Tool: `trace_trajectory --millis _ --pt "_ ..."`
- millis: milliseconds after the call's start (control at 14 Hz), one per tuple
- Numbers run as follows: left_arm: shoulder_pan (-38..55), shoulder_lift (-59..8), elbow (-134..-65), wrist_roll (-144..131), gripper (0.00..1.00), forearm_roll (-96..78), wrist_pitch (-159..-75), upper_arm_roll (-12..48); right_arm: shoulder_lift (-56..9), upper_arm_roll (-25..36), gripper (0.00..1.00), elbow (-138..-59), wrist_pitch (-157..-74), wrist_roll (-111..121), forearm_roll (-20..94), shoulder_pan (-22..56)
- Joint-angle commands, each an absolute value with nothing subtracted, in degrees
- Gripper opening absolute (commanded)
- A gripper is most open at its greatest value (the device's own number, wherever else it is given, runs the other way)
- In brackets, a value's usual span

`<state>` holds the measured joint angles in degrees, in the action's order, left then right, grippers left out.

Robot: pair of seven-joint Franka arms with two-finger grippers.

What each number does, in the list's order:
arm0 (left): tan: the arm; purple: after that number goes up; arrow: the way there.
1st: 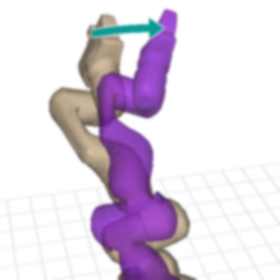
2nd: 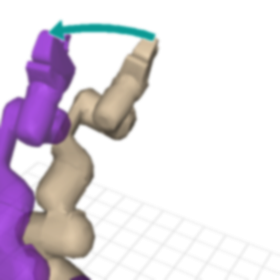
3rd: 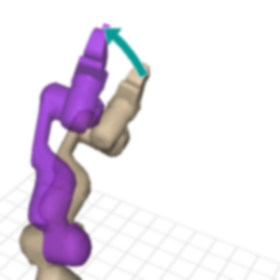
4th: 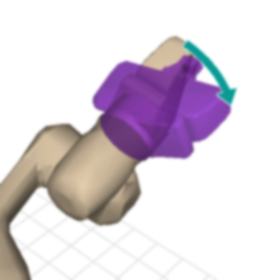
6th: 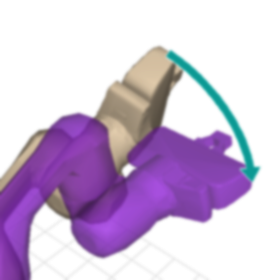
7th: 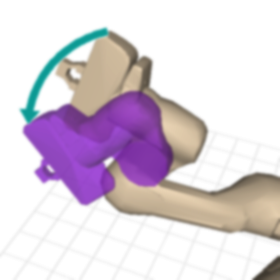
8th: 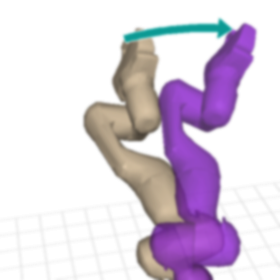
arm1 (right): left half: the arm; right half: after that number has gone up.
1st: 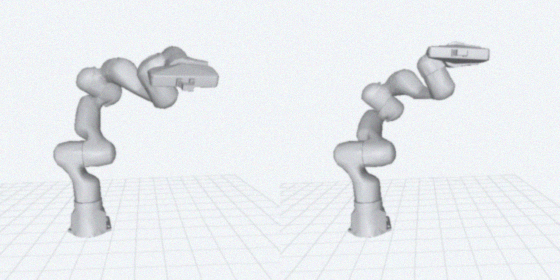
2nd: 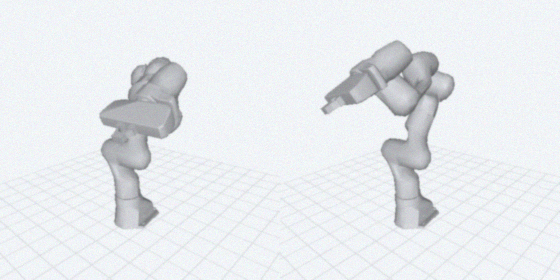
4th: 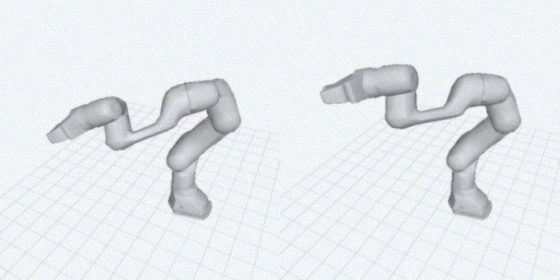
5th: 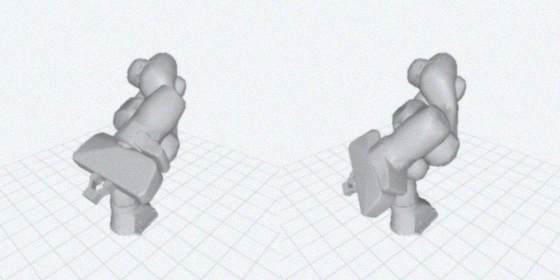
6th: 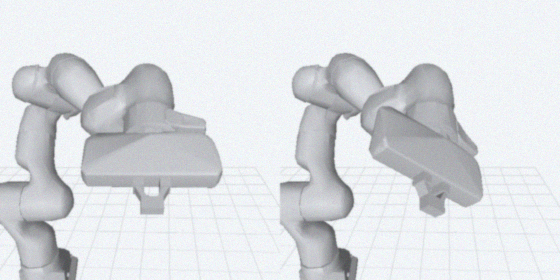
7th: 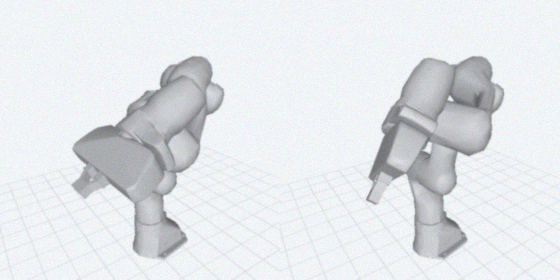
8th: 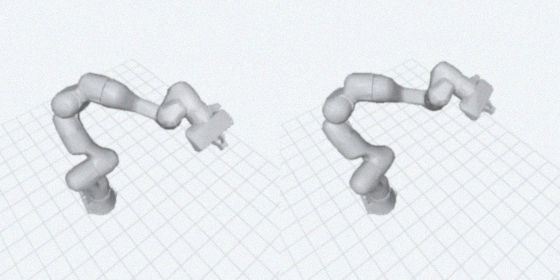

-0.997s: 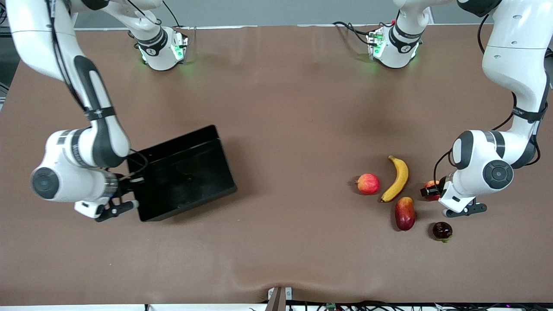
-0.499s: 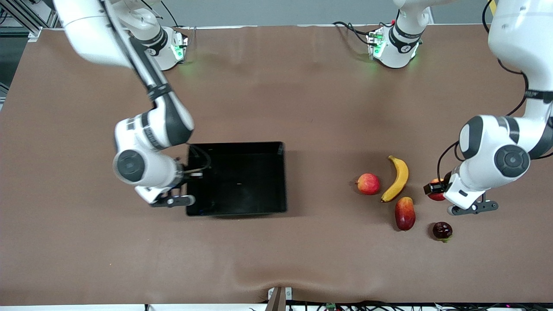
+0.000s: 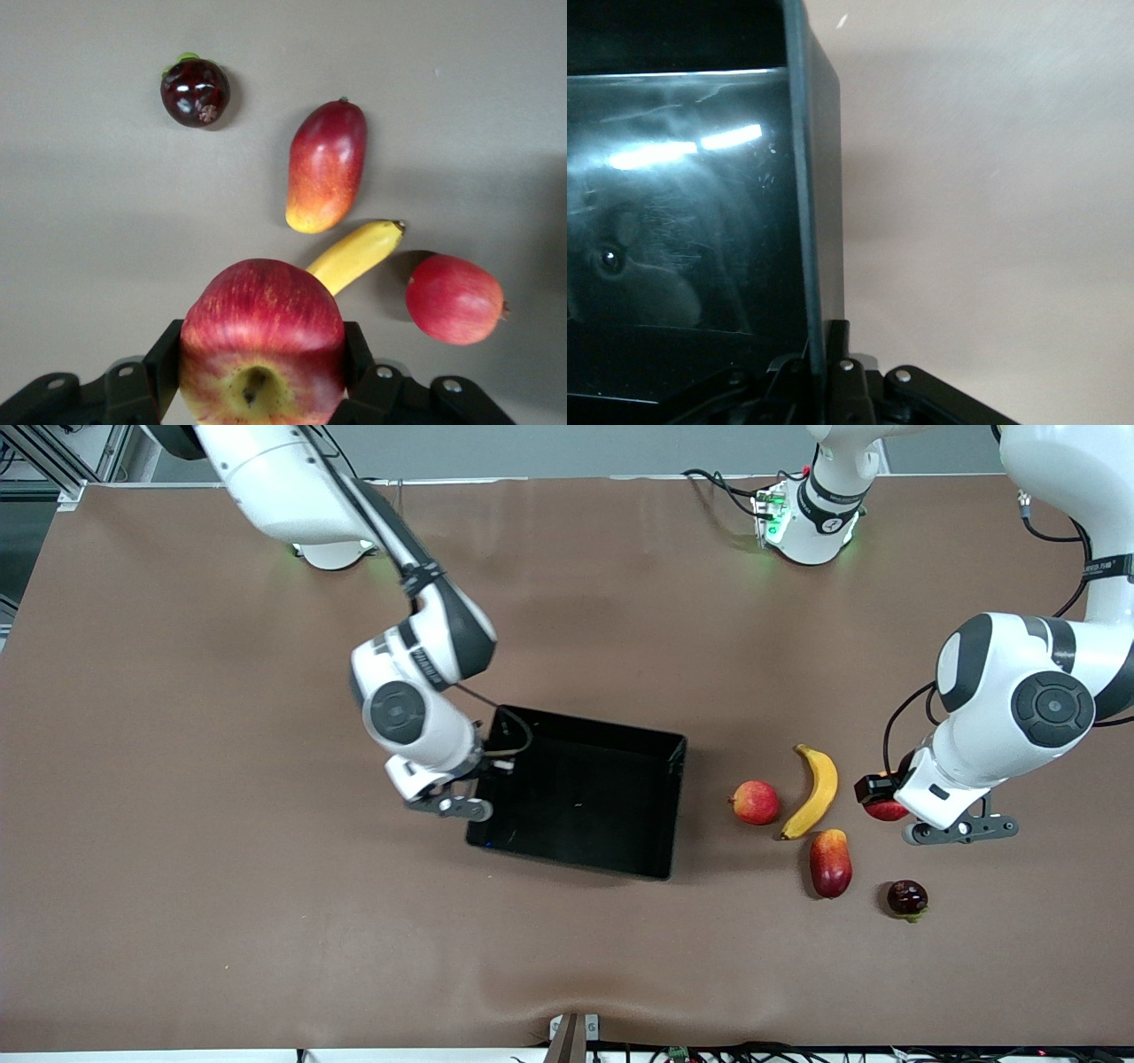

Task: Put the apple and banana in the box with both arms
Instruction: 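Push the box with the right gripper while the left gripper grasps the apple, then lift the apple with the left gripper while the right gripper withdraws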

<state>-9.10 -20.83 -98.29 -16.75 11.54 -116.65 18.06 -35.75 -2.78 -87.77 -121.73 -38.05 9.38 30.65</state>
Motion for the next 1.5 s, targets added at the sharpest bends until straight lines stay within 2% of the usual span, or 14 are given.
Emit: trace_trajectory --millis 0,214,427,499,570,641,926,1425 --pt "-9.14 -19.95 -95.90 -16.79 0.00 10.11 -112.69 18.89 -35.77 -2.29 0.00 -89.63 -122.69 -39.46 10.72 32.87" --pt "-9.14 -20.04 -93.35 -18.18 0.00 9.93 -109.96 21.26 -35.33 -2.29 0.00 -95.00 -128.74 -39.64 10.81 34.36" --pt "-8.88 -20.30 -92.12 -23.98 0.00 7.82 -109.34 22.76 -35.42 -2.29 0.00 -95.19 -129.90 -41.57 10.81 35.86" --pt "-8.62 -20.65 -91.67 -24.26 0.00 7.82 -109.34 22.85 -35.51 -2.29 0.23 -95.27 -129.73 -41.49 10.81 35.95" --pt "-7.83 -20.74 -91.58 -25.04 0.00 7.74 -109.34 22.85 -35.51 -2.29 0.77 -95.19 -129.81 -41.57 10.81 36.03" --pt "-6.95 -20.92 -91.50 -26.88 0.00 8.00 -109.34 22.85 -35.16 -2.29 1.00 -95.19 -129.55 -41.57 10.81 36.38" --pt "-3.87 -23.29 -90.26 -32.51 0.00 8.26 -109.42 22.76 -31.83 -2.02 1.00 -95.01 -128.50 -41.14 10.81 35.34" --pt "0.35 -26.45 -90.79 -41.12 0.00 8.61 -113.46 22.76 -22.16 -2.02 1.00 -95.10 -114.45 -30.25 10.72 23.84"
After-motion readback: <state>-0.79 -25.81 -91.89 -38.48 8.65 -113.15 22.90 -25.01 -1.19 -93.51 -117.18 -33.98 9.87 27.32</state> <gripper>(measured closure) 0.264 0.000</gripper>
